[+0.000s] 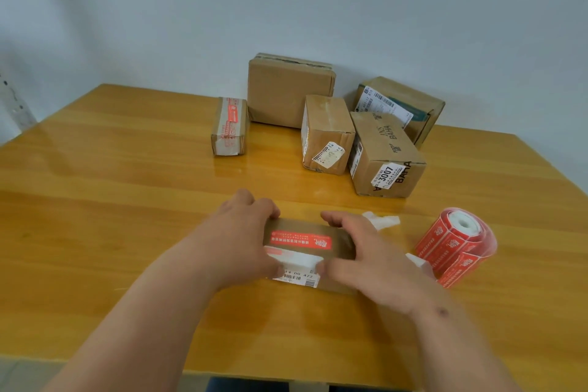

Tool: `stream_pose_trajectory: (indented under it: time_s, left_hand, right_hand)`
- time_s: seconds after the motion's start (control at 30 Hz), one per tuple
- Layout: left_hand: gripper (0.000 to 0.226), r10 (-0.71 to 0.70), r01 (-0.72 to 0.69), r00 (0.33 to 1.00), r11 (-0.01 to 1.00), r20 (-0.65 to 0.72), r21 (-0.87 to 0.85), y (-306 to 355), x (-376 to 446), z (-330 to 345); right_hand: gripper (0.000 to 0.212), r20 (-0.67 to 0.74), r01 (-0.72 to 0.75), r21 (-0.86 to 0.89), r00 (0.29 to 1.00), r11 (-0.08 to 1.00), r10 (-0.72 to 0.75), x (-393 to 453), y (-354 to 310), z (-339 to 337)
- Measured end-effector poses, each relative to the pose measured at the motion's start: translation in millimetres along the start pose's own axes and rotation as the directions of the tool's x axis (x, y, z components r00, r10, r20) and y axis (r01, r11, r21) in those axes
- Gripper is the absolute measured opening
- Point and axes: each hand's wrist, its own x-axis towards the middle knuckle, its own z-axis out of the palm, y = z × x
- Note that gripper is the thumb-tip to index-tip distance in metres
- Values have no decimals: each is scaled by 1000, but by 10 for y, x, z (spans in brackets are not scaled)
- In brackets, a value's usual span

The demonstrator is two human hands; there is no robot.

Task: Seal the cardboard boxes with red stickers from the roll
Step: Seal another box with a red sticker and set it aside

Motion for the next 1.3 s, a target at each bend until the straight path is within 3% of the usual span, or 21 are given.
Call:
stream_pose_trajectory:
  time_s: [0.07, 0.13, 0.23, 0.33, 0.47, 0.63, 0.73, 0.8, 0.9, 0.93, 1.0, 1.07, 1.1, 1.2, 1.3]
  left_hand:
    - [69, -20, 22, 998, 1000, -57, 22, -61, 15, -12]
    - [64, -93, 98, 972, 995, -215, 15, -110, 46, -15]
    - [53, -219, 163, 895, 972, -388, -171, -198, 75, 5]
    - [36, -233, 99, 919, 916, -317, -388, -281, 108, 82]
    - [37, -146, 22, 973, 829, -178, -558, -274, 163, 143]
    - [44, -76, -19, 986, 837, -150, -548, -288, 458, 106]
    - [52, -87, -36, 964, 894, -252, -447, -328, 734, 58]
    - [54, -128, -19, 930, 919, -344, -394, -352, 867, 7]
    - [57, -167, 8, 869, 946, -465, -325, -381, 990, -45]
    - [56, -162, 6, 852, 954, -498, -300, -387, 1022, -45]
    - [55, -149, 1, 840, 962, -522, -273, -388, 1071, -29]
    - [53, -141, 2, 854, 964, -501, -267, -349, 1093, -1]
    - [52, -138, 4, 862, 964, -488, -264, -311, 1094, 13]
    - [52, -138, 12, 879, 963, -456, -269, -173, 1078, 34]
    - [53, -127, 17, 894, 968, -430, -251, -79, 1042, 58]
  right_hand:
    - [80, 88, 29, -116, 996, 993, -19, -29, -56, -29]
    - [84, 58, 62, -142, 997, 988, -54, 3, -141, 20]
    - [79, -42, 121, -212, 990, 970, -132, 119, -277, 225]
    - [70, -170, 122, -301, 969, 946, -180, 297, -399, 442]
    - [63, -293, 18, -305, 949, 952, -111, 597, -473, 571]
    - [58, -367, -62, -276, 929, 959, -46, 1027, -536, 526]
    - [52, -362, -56, -244, 931, 968, -38, 1357, -552, 488]
    - [56, -283, -17, -202, 958, 979, -42, 1590, -581, 471]
    - [63, -243, 90, -186, 961, 979, -134, 1749, -667, 417]
    - [59, -319, 141, -236, 923, 962, -213, 1725, -692, 374]
    - [45, -524, 177, -415, 755, 893, -394, 1653, -709, 256]
    - [38, -644, 75, -518, 622, 852, -446, 1626, -687, 79]
    - [41, -673, -12, -514, 625, 858, -395, 1660, -646, -23]
    - [57, -647, -252, -480, 748, 840, -146, 1796, -496, -294]
    - [67, -577, -262, -523, 809, 811, -111, 1801, -384, -344]
